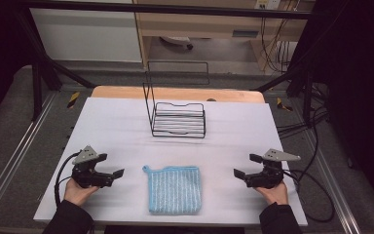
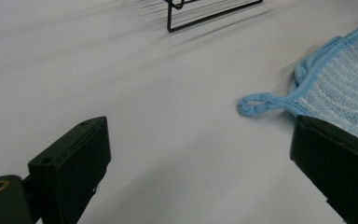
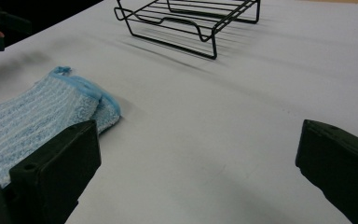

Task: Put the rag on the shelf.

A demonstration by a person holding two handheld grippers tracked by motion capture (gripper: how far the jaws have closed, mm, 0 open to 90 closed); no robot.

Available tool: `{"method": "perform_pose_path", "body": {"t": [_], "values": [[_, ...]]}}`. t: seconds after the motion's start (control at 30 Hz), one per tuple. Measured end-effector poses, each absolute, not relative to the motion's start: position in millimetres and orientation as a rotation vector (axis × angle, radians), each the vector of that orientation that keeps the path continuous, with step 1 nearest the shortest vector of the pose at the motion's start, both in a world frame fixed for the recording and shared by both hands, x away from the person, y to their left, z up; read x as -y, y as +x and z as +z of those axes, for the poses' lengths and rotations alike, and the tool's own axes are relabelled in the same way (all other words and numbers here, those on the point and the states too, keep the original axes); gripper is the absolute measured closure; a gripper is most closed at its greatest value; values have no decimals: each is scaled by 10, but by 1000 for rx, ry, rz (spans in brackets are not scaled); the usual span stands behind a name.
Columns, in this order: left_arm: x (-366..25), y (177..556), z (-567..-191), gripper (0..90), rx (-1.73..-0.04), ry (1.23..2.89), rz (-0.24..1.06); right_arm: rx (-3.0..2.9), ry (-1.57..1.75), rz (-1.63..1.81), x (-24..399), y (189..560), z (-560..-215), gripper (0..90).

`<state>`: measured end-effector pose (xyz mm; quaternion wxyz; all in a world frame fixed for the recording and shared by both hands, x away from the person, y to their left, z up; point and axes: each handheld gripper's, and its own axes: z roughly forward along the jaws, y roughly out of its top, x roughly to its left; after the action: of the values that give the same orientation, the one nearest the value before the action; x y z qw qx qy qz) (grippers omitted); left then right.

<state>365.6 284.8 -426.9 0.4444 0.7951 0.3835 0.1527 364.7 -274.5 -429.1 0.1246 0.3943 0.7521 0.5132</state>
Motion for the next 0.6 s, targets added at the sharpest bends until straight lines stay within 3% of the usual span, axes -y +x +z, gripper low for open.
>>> {"method": "perform_pose_path", "body": {"t": [0.6], "values": [[-2766, 3650, -4257, 50, -951, 1974, 374, -2237, 1125, 1463, 2531, 3665, -4266, 9]]}}
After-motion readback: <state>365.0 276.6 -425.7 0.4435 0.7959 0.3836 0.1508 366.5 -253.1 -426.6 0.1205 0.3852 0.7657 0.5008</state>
